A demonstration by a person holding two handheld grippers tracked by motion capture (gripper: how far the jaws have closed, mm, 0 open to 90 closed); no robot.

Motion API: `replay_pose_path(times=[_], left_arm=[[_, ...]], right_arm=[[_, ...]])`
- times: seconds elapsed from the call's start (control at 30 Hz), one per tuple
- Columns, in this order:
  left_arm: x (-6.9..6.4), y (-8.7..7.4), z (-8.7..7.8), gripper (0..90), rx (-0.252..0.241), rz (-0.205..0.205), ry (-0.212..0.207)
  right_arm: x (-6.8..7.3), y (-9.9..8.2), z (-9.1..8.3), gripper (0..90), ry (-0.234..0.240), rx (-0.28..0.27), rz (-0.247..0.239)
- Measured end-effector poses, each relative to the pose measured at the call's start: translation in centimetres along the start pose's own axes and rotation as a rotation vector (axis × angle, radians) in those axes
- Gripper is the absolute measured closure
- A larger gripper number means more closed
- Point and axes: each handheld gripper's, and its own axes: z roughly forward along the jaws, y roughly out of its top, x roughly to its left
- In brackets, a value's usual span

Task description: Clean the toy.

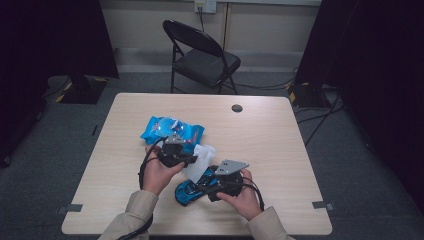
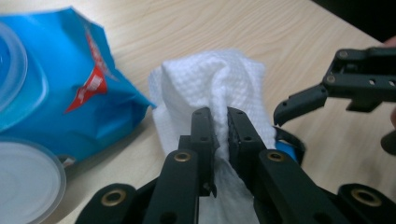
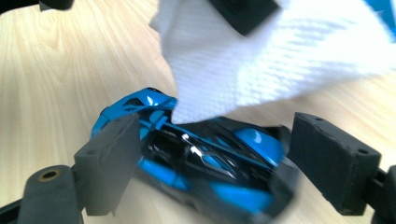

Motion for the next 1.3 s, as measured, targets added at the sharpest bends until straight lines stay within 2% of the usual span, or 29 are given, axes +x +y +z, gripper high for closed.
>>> replay_pose_path(times=[0.13,0.27,0.37,0.5,0.57,0.7,0.97,1.1,1.17,1.3], left_arm=[[-1.6,0.8,-0.8,82.7,-0.018,0.041,-0.025],[-3.2,1.4,-0.8,82.9,-0.025,0.07,-0.056],[-4.2,1.6,-0.4,82.9,-0.023,0.081,-0.076],[-5.7,1.7,0.6,83.0,-0.018,0.086,-0.115],[-6.5,1.8,1.4,83.0,-0.016,0.093,-0.138],[-7.8,1.8,2.9,83.0,0.005,0.113,-0.164],[-9.5,1.2,6.6,82.9,0.047,0.141,-0.213],[-10.1,1.2,8.0,82.9,0.066,0.156,-0.215],[-10.5,1.2,8.7,82.9,0.061,0.15,-0.228],[-11.3,1.4,10.1,82.8,0.079,0.17,-0.227]], right_arm=[[-1.0,-0.4,-3.0,18.8,-0.035,-0.008,-0.008],[-2.2,-1.2,-5.7,20.0,-0.068,-0.007,0.009],[-2.7,-2.1,-7.7,20.6,-0.112,0.01,-0.015],[-3.1,-3.2,-9.6,21.5,-0.11,-0.017,0.006],[-3.3,-3.9,-10.3,21.6,-0.115,-0.016,0.027],[-3.5,-4.8,-10.8,21.6,-0.123,-0.013,0.034],[-4.2,-6.7,-12.0,21.7,-0.135,-0.014,0.072],[-4.4,-7.2,-12.7,21.8,-0.156,-0.007,0.064],[-4.5,-7.5,-13.1,22.0,-0.163,0.006,0.053],[-4.8,-8.0,-13.7,21.3,-0.172,0.015,0.054]])
